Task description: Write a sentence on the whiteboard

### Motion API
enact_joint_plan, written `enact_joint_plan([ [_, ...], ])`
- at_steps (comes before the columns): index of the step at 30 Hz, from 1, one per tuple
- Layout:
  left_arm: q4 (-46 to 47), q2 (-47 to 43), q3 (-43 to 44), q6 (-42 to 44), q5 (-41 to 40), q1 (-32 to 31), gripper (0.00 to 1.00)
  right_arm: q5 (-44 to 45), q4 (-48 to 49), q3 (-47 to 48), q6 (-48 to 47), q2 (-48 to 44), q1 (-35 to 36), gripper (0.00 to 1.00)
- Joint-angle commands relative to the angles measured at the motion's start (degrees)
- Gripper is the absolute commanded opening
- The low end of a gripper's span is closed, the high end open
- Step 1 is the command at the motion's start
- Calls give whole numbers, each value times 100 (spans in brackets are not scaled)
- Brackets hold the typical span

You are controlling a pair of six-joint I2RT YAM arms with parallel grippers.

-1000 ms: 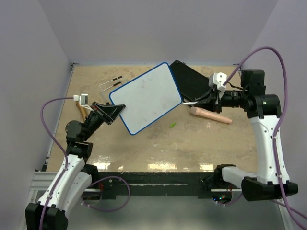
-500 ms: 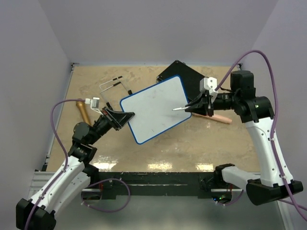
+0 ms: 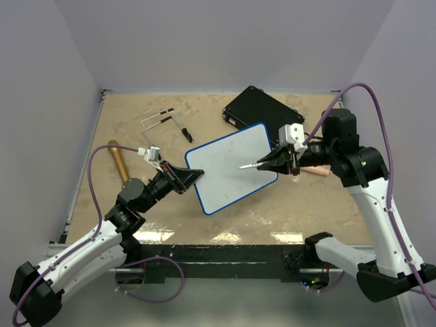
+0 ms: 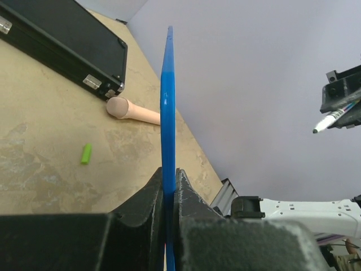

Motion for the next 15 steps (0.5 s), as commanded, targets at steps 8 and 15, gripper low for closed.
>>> enact_joint_plan([
  [8, 1500, 82, -170, 138, -1393, -781, 0, 440, 273, -590, -19, -485, 391, 0],
  [15, 1950, 355, -127, 402, -1849, -1071, 0, 598, 335, -740, -72, -608, 399, 0],
])
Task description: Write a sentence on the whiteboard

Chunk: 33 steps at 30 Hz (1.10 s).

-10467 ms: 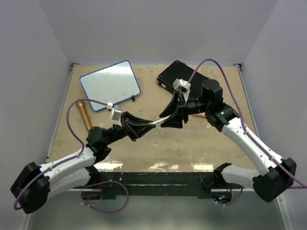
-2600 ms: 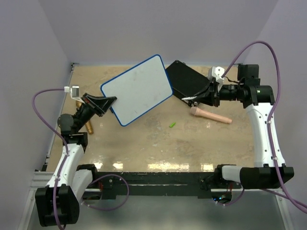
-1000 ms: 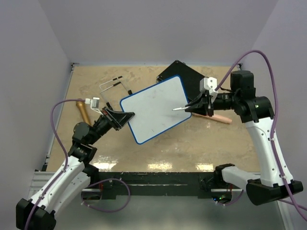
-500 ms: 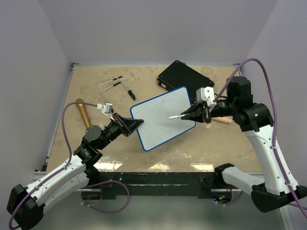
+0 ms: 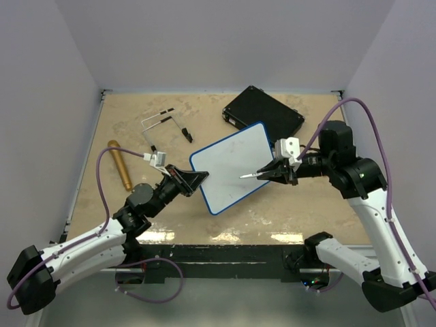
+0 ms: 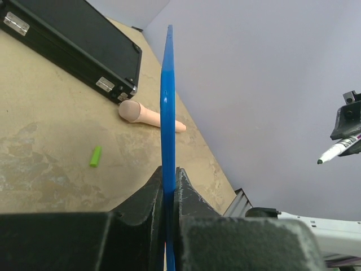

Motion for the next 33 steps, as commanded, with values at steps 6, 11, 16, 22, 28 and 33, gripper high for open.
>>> enact_joint_plan([
  [6, 1649, -12, 121, 438, -674, -272, 0, 2, 112, 54, -122, -158, -169, 0],
  [11, 1808, -20, 33, 430, -507, -281, 0, -183, 76, -52, -158, -264, -416, 0],
  [16, 1878, -143, -90, 447, -445, -272, 0, -245, 164, -236, -123, -317, -556, 0],
  [22, 2132, -118, -222, 421, -401, -281, 0, -254, 173, -350, -79, -378, -574, 0],
  [28, 2203, -64, -222, 394, -348, -281, 0, -342, 243, -465, -61, -449, -574, 0],
  [33, 2221, -38, -240, 342, -348, -272, 0, -368, 296, -535, -35, -449, -574, 0],
])
